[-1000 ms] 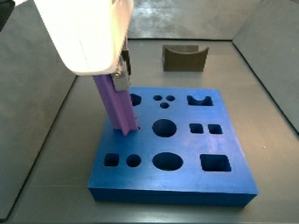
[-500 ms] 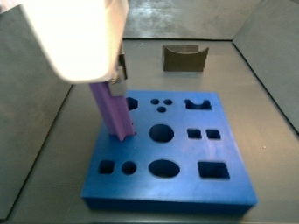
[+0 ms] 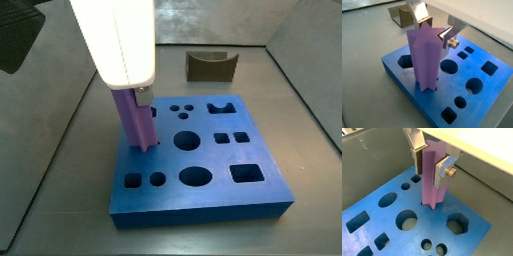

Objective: Pick up the star object. Move up. Move to above the board. Insert the star object.
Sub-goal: Insert the star object.

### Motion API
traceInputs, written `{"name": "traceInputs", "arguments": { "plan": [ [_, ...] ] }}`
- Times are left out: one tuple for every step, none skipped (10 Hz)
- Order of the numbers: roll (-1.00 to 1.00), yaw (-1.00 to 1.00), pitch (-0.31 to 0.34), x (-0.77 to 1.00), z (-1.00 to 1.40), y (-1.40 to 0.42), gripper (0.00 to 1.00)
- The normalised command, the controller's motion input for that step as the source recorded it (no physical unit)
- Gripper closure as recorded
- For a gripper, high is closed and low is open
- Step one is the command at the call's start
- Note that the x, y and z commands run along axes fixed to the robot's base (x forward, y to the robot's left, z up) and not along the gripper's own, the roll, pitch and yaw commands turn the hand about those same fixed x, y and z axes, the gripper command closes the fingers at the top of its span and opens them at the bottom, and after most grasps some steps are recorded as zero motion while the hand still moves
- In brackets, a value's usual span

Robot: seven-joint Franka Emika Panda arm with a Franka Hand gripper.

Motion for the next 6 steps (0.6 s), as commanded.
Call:
{"name": "traceInputs", "arguments": {
  "plan": [
    [0.0,0.01,0.0,0.11,-1.0,0.07,1.0],
    [0.0,0.02,0.0,0.12,-1.0,0.08,1.0],
    [0.0,0.02,0.0,0.12,-1.0,0.08,1.0],
    [0.0,0.09,0.0,0.23,-1.0,0.16,1.0],
    [0.0,0.1,0.011,0.38,-1.0,0.18,1.0],
    [0.0,0.03,0.0,0.24,-1.0,0.07,1.0]
  ]
}}
